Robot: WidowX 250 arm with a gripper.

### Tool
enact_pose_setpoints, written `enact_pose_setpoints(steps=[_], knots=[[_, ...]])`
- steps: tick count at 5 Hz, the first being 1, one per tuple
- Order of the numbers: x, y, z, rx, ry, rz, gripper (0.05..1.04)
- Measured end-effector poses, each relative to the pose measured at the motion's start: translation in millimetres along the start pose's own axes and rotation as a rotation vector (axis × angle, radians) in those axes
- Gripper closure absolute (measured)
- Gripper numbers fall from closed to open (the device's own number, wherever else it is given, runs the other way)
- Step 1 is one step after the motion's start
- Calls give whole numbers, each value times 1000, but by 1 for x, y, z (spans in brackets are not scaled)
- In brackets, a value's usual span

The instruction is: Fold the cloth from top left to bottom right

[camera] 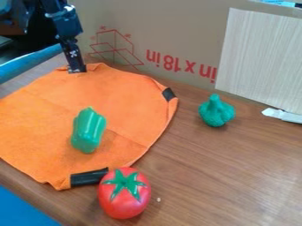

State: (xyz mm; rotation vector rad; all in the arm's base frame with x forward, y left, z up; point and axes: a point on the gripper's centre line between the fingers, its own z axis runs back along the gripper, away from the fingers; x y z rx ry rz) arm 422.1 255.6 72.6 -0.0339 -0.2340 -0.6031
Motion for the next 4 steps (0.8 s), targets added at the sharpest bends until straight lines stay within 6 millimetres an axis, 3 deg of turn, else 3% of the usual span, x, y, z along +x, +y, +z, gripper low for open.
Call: enact_pose_setpoints(steps=[1, 3, 4], knots=[[-5, -2, -8, -6, 35, -6, 130], [-7, -6, -14, -23, 29, 13, 704], [-7, -7, -13, -35, 17, 18, 910]])
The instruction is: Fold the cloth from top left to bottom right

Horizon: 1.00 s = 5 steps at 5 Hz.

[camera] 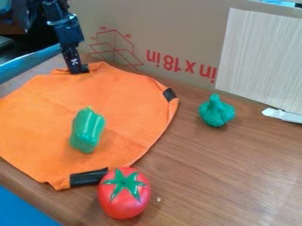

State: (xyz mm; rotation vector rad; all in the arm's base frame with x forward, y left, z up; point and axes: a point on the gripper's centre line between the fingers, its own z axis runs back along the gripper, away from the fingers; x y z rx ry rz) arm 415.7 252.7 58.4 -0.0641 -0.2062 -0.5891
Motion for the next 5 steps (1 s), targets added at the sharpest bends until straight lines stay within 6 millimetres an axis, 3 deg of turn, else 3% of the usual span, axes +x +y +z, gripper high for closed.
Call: enact_pose_setpoints(steps=[1, 2, 4, 5], knots=[[-1, -4, 2, -37, -50, 3, 1003], [8, -28, 41, -31, -133, -58, 1016], [15, -98, 106, -40, -249, -205, 1016], [7, -123, 112, -58, -243, -239, 1016]])
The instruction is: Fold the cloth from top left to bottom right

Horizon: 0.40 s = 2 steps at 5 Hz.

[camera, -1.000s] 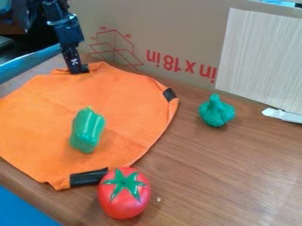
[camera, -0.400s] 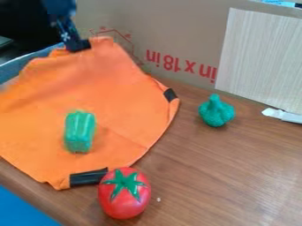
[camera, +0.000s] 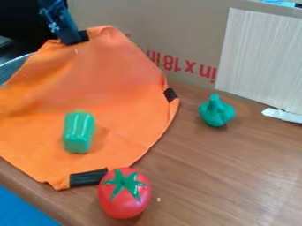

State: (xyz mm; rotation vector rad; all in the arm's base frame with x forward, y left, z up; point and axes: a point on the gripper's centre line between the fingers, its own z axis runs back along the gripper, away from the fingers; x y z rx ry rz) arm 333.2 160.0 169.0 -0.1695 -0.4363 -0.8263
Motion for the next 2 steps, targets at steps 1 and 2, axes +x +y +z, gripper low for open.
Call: enact_pose_setpoints(steps=[1, 2], knots=[[-5, -31, -3, 5, 29, -28, 1016], [-8, -59, -13, 23, 67, -71, 1016]])
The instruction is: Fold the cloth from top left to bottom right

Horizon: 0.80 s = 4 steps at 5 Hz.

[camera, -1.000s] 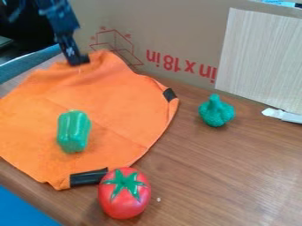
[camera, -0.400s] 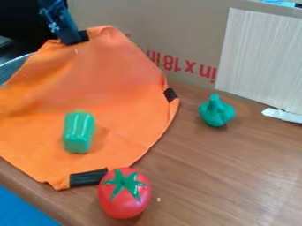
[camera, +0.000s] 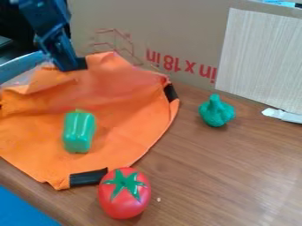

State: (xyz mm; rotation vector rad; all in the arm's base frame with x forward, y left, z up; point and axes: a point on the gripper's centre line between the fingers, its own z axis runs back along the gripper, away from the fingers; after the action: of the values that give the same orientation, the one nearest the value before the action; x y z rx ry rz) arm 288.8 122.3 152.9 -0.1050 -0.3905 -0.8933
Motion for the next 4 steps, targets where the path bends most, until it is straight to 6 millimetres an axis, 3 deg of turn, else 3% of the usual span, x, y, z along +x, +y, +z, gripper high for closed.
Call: enact_pose_setpoints(steps=[2, 4], knots=[[9, -40, -5, 8, 34, -17, 1016], [22, -65, -2, -15, 31, 9, 1016]])
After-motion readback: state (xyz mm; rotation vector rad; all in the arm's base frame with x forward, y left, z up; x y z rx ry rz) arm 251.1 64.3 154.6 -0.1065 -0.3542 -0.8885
